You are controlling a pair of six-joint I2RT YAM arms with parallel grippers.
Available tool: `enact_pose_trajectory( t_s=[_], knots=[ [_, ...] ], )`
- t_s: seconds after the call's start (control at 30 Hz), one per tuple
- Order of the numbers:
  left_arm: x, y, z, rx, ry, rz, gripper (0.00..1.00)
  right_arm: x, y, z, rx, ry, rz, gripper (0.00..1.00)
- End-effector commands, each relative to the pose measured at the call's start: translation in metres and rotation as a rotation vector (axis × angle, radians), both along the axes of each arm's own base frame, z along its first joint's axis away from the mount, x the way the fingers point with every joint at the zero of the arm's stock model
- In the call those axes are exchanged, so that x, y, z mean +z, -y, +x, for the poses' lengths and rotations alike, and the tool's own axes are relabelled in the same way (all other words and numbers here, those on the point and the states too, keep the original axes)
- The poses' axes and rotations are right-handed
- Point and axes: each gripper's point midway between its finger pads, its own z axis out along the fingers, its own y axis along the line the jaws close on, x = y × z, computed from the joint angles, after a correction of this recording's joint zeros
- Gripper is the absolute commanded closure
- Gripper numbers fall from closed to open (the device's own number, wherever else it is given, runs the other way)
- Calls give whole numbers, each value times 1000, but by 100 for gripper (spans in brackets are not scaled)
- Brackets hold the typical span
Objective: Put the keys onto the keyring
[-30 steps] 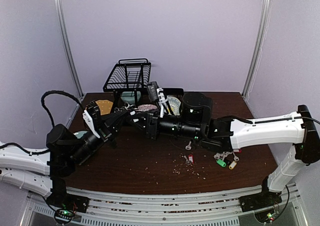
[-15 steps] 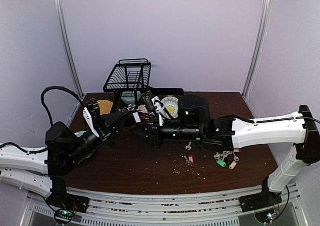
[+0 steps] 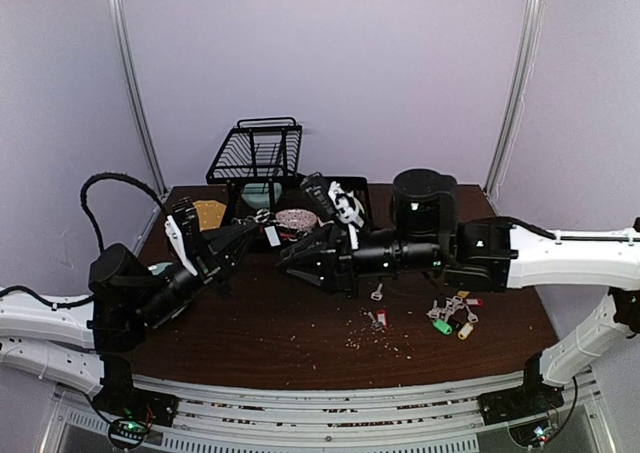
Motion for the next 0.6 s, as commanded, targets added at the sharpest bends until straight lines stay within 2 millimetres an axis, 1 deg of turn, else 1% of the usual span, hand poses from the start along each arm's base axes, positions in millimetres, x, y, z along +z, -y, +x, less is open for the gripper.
enact_pose_trajectory(
  t_s=[0.0,0.07,0.2,0.3,0.37,0.43,0.5,0.57],
  knots=[
    [21,-4,-6,-13,40,-43,100,17,24,-20,84,94,-26,66],
    [21,-4,-6,-17,38,-40,100,17,28,-15,57,111,-45,64],
    [17,-2,-8,-26,42,-20,100,28,30,-12,35,152,-21,63],
    [14,5,-8,-37,42,12,100,29,32,-1,-10,187,-33,62],
    [17,8,-8,-51,33,18,100,28,35,6,-24,198,-43,62],
    [20,11,-10,-72,22,15,100,30,37,8,-13,217,-39,62],
    [21,11,-11,-87,-9,10,100,35,41,11,1,243,-30,61],
    [20,11,-10,-96,-47,7,100,49,46,14,11,286,-3,61]
  ],
)
